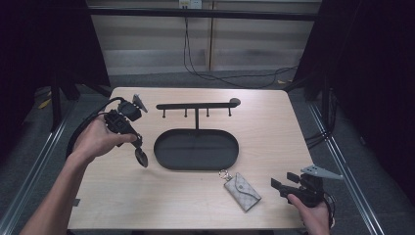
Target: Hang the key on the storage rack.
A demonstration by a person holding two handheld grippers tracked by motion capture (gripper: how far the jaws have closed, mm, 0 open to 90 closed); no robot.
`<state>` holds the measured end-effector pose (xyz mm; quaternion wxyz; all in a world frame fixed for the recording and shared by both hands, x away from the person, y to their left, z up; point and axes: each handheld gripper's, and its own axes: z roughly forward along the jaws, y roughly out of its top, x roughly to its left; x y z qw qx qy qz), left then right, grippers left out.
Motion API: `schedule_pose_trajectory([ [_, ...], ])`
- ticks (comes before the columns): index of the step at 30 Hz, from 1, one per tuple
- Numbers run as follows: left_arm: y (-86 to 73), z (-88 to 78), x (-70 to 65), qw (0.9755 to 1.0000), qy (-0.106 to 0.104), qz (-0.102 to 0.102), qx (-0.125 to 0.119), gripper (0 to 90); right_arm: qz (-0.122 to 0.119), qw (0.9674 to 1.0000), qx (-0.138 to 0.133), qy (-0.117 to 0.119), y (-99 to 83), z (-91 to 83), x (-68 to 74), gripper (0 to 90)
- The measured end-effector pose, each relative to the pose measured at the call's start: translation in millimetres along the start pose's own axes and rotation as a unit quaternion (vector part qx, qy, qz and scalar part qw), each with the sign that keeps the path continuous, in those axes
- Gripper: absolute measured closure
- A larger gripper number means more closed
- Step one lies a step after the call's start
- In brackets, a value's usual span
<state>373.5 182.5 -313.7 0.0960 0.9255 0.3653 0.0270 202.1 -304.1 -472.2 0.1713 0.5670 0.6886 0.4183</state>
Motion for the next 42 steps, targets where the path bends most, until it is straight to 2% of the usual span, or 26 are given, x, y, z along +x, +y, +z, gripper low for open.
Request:
schedule_pose_trajectory([
  [8,9.7,-6.4,-1.3,1.0000,-0.007,-0.004,-0.003,70.7,-0.002,1.0000,0.002,0.001,-0.2,-0.1,0.4,24.9],
  [10,13.4,-7.8,-2.8,1.0000,0.001,-0.003,-0.004,70.7,-0.002,1.0000,0.002,0.001,-0.2,0.0,0.2,24.9],
  [14,21.3,-8.2,-6.8,1.0000,-0.004,-0.004,0.002,70.7,-0.001,1.0000,0.002,0.003,0.0,0.5,0.5,24.9],
  [16,24.4,-9.1,-7.2,0.9999,-0.005,-0.009,-0.005,70.7,-0.001,1.0000,0.002,0.003,0.0,0.2,0.1,24.9],
  [20,28.3,-10.1,-7.5,1.0000,-0.006,-0.007,-0.003,70.7,-0.001,1.0000,0.001,0.004,0.0,0.0,-0.1,24.7],
  [33,43.9,-8.7,-4.8,0.9998,-0.017,-0.009,0.001,70.7,-0.008,0.9997,-0.014,0.018,1.0,-3.6,1.6,16.1],
  [42,60.6,-8.9,-5.2,0.9998,-0.017,-0.011,0.007,70.6,-0.007,0.9996,-0.008,0.025,1.0,-3.3,1.0,14.6],
])
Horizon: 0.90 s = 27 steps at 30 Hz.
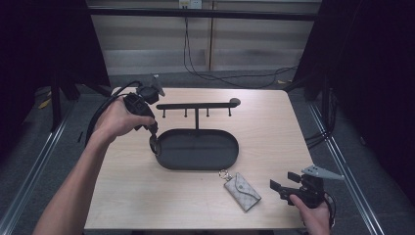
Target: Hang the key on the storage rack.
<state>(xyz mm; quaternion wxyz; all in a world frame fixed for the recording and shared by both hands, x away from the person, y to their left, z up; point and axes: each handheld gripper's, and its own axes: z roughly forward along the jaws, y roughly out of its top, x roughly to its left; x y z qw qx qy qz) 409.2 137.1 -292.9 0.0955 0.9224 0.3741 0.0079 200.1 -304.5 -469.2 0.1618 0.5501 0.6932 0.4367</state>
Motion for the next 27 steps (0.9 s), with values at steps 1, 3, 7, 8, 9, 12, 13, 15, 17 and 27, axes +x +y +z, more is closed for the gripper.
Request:
schedule_pose_trajectory([
  [1,2.4,0.1,-0.4,1.0000,0.002,-0.002,0.000,70.7,0.000,1.0000,-0.001,0.000,0.0,-0.1,-0.1,14.6],
  [3,6.6,0.6,-0.7,1.0000,0.004,-0.002,0.000,70.7,0.000,1.0000,0.000,0.000,0.0,0.1,0.1,14.3],
  [7,10.8,2.8,-0.8,1.0000,0.003,-0.006,0.003,70.6,-0.007,1.0000,0.005,0.000,0.5,0.7,1.4,14.2],
  [8,13.5,5.5,-0.1,1.0000,0.004,-0.005,0.007,70.6,-0.010,0.9999,0.004,0.003,0.9,1.5,1.9,14.2],
  [9,13.5,5.5,-0.1,1.0000,0.004,-0.005,0.007,70.6,-0.010,0.9999,0.004,0.003,0.9,1.5,1.9,14.2],
  [12,19.1,8.9,2.5,0.9999,0.002,-0.011,0.009,70.6,-0.006,1.0000,0.005,0.004,1.1,1.4,1.4,14.2],
  [13,20.5,9.5,3.1,0.9999,0.002,-0.014,0.009,70.6,-0.007,1.0000,0.004,0.005,1.0,1.2,1.3,14.2],
  [15,23.3,10.0,5.4,0.9997,0.005,-0.024,0.007,70.6,-0.007,1.0000,0.006,0.004,0.9,1.3,1.2,14.2],
  [17,24.8,10.0,5.0,0.9996,0.010,-0.025,0.006,70.6,-0.006,1.0000,0.007,0.004,1.1,1.9,1.4,14.2],
  [27,41.6,21.4,7.4,0.9990,0.017,-0.037,0.016,70.6,-0.007,0.9999,0.006,0.004,0.8,1.3,1.1,14.3],
])
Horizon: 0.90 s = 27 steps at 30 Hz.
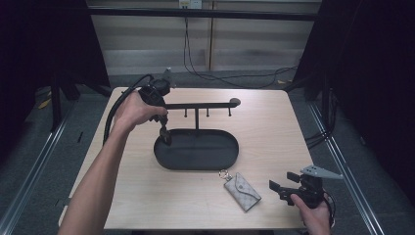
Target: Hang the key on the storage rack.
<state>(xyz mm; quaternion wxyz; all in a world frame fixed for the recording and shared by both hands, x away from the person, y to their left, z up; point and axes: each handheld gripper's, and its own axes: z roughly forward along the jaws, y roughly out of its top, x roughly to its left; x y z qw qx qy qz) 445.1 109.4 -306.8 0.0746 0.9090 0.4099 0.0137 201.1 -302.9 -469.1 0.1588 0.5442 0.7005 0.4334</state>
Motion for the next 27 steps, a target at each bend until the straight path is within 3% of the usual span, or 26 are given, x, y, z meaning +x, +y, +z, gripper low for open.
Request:
schedule_pose_trajectory([
  [5,4.0,2.3,0.2,1.0000,0.004,-0.005,0.003,70.5,0.000,1.0000,0.002,-0.001,0.2,0.5,0.5,14.3],
  [7,3.3,3.2,1.9,0.9998,0.009,-0.016,-0.011,70.5,0.000,1.0000,0.002,-0.001,0.1,0.1,0.6,14.3],
  [12,0.4,5.3,5.6,0.9993,-0.003,-0.027,-0.025,68.6,0.000,1.0000,0.002,-0.002,0.2,0.5,0.3,14.3],
  [15,-1.4,6.8,8.0,0.9991,-0.006,-0.029,-0.031,57.0,-0.002,1.0000,0.001,0.000,0.5,0.6,0.2,14.2],
  [16,-2.4,7.3,9.1,0.9989,-0.017,-0.027,-0.035,54.6,0.000,1.0000,0.000,0.000,0.7,0.7,0.1,14.2],
  [20,-7.2,7.7,10.9,0.9980,-0.027,-0.028,-0.049,40.4,0.001,1.0000,0.002,0.000,1.9,3.1,-0.3,14.2],
  [22,-8.9,6.7,11.8,0.9969,-0.033,-0.032,-0.063,34.1,0.000,1.0000,0.003,0.000,1.9,3.5,-0.2,14.2],
  [23,-13.5,4.9,12.4,0.9940,-0.044,-0.044,-0.090,32.7,0.001,1.0000,0.005,0.002,1.9,3.8,-0.4,14.2],
  [27,-22.1,4.7,13.1,0.9925,-0.050,-0.037,-0.105,28.3,0.003,1.0000,0.004,0.000,1.5,2.7,-0.8,14.2],
])
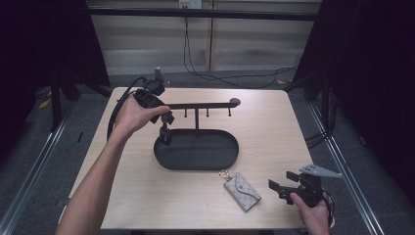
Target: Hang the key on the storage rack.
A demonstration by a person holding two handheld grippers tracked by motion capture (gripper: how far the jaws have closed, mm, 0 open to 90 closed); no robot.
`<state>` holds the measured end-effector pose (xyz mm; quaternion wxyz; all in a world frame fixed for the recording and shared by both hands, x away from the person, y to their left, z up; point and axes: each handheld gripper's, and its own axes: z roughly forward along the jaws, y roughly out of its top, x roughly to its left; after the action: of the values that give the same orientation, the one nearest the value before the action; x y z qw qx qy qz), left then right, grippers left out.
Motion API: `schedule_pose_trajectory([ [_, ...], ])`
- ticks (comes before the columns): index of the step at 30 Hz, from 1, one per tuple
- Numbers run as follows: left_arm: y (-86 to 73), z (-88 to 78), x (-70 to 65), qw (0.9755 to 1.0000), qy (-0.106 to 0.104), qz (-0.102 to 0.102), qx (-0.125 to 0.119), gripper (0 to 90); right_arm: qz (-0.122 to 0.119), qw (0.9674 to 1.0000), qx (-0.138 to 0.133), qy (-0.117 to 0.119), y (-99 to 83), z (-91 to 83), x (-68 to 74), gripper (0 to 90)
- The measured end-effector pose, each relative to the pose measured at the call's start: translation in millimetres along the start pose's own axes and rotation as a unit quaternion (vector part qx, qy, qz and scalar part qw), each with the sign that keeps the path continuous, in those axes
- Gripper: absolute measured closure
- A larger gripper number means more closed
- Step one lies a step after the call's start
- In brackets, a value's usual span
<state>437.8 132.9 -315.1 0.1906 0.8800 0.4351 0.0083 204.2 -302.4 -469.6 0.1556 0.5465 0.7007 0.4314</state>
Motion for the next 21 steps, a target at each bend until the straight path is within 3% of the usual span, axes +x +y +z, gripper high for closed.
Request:
schedule_pose_trajectory([
  [5,-13.3,-2.6,3.2,0.9995,-0.004,0.003,-0.031,22.8,-0.001,1.0000,0.000,-0.002,-0.1,0.0,0.5,14.2],
  [8,-19.7,-3.9,5.2,0.9986,-0.019,0.007,-0.050,18.4,-0.001,1.0000,0.001,-0.003,-0.2,-0.1,0.0,14.2],
  [9,-25.9,-4.6,7.4,0.9976,-0.033,0.010,-0.061,18.4,0.001,1.0000,-0.001,-0.004,-0.1,-0.5,-0.2,14.2],
  [13,-34.9,-6.3,8.4,0.9968,-0.030,0.014,-0.073,18.5,0.001,1.0000,-0.001,-0.006,-0.2,-0.4,0.1,14.2],
  [16,-47.4,-11.3,11.3,0.9935,-0.037,0.016,-0.106,17.4,0.000,1.0000,0.000,-0.006,-0.3,-0.2,0.2,14.2],
  [18,-53.3,-11.6,11.2,0.9931,-0.023,0.016,-0.114,17.8,0.001,1.0000,0.000,-0.007,-0.4,-0.8,0.4,14.2],
  [19,-56.4,-12.1,11.2,0.9927,-0.014,0.026,-0.117,17.7,0.001,1.0000,-0.001,-0.007,-0.5,-0.9,0.2,14.2],
  [20,-56.4,-12.1,11.2,0.9927,-0.014,0.026,-0.117,17.7,0.000,1.0000,-0.001,-0.007,-0.4,-0.9,0.2,14.2],
  [21,-63.5,-11.5,11.5,0.9907,-0.018,0.030,-0.131,17.8,0.000,1.0000,-0.001,-0.007,-0.4,-0.9,0.3,14.2],
])
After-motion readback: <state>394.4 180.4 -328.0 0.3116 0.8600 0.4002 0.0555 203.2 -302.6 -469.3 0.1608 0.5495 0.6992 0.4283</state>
